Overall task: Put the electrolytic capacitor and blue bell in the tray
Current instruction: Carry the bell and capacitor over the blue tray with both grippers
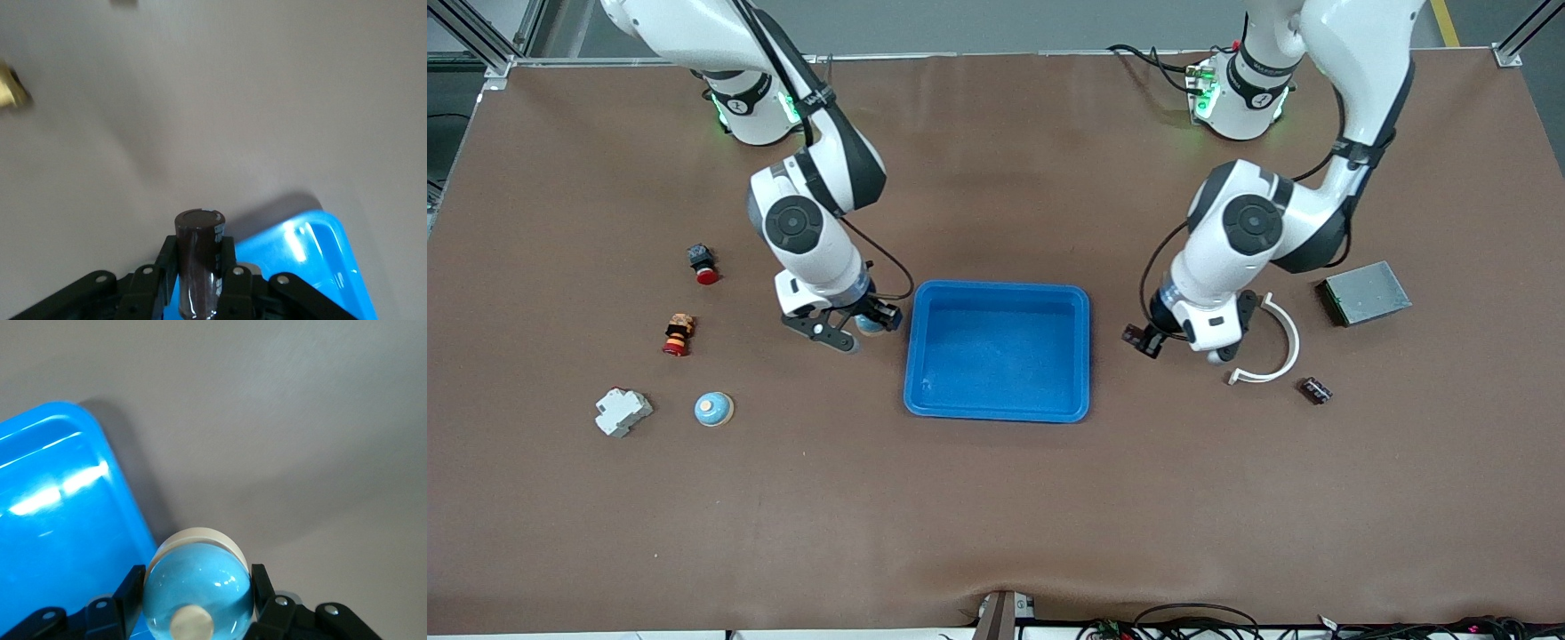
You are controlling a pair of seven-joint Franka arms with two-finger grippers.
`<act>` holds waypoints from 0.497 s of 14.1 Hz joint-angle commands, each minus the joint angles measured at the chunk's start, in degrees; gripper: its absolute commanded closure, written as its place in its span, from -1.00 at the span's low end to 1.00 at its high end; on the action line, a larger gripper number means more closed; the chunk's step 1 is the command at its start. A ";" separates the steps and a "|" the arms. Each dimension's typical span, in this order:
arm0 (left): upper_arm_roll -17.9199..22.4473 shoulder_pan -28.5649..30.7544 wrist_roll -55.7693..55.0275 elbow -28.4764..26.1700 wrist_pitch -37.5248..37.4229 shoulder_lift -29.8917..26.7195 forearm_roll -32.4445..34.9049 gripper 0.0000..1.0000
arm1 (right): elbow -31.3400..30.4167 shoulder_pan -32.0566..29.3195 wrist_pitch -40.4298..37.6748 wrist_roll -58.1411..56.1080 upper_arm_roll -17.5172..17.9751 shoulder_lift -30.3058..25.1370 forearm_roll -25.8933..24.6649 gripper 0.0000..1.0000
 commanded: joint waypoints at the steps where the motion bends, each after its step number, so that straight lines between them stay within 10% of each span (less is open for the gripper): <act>1: 0.45 -3.85 -7.78 5.66 -1.15 4.35 1.11 1.00 | 5.63 3.30 -0.94 6.15 -0.72 4.93 1.12 1.00; 7: 0.90 -9.22 -14.48 10.50 -0.98 11.38 1.11 1.00 | 12.32 7.96 0.02 14.70 -0.81 12.59 0.86 1.00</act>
